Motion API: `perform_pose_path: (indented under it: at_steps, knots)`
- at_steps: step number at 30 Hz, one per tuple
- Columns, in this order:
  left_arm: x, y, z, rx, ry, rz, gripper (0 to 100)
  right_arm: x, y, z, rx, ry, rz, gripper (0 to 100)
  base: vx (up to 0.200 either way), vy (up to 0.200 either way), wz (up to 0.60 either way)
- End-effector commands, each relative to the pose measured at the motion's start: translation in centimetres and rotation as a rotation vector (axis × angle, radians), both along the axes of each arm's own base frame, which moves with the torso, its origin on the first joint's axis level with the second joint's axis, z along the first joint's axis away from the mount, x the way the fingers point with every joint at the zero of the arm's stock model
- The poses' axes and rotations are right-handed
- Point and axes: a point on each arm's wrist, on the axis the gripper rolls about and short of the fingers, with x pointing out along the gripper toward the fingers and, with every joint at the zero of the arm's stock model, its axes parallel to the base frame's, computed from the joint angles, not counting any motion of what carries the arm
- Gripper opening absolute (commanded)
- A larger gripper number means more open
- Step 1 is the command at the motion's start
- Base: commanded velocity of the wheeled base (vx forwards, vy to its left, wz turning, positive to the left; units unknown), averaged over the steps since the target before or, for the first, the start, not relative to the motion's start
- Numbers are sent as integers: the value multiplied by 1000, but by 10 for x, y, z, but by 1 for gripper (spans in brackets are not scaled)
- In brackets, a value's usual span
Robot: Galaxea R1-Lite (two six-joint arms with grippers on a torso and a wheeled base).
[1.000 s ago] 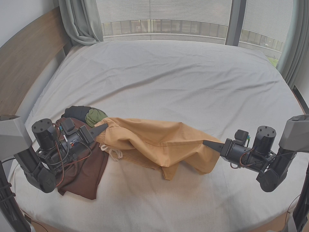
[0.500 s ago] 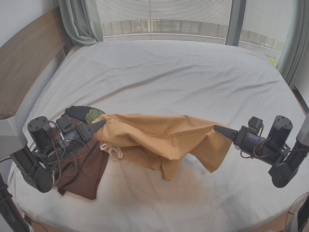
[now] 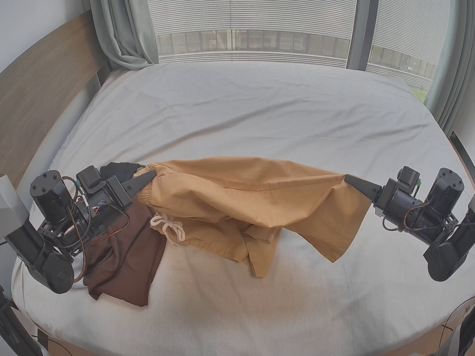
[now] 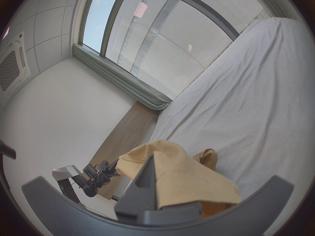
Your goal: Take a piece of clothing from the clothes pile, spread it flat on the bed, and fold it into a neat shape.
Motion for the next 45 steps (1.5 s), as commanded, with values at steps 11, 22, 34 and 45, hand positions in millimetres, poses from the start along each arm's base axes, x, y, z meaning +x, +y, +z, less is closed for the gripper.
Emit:
perform_pose_path:
  at_steps: [11, 22, 34, 45]
  knots:
    - [-7, 2, 21, -5, -18, 13, 0, 7, -17, 11, 9, -50, -62, 0, 0, 0, 0]
    - [-16, -1, 38, -4, -3, 11, 0, 13, -23, 13, 9, -67, -87, 0, 0, 0, 0]
    - [-7, 3, 47, 10, 81, 143, 0, 19, -25, 12, 9, -69, -99, 0, 0, 0, 0]
    - [-9, 5, 53, 37, 119, 179, 0, 32, -23, 6, 6, -66, -101, 0, 0, 0, 0]
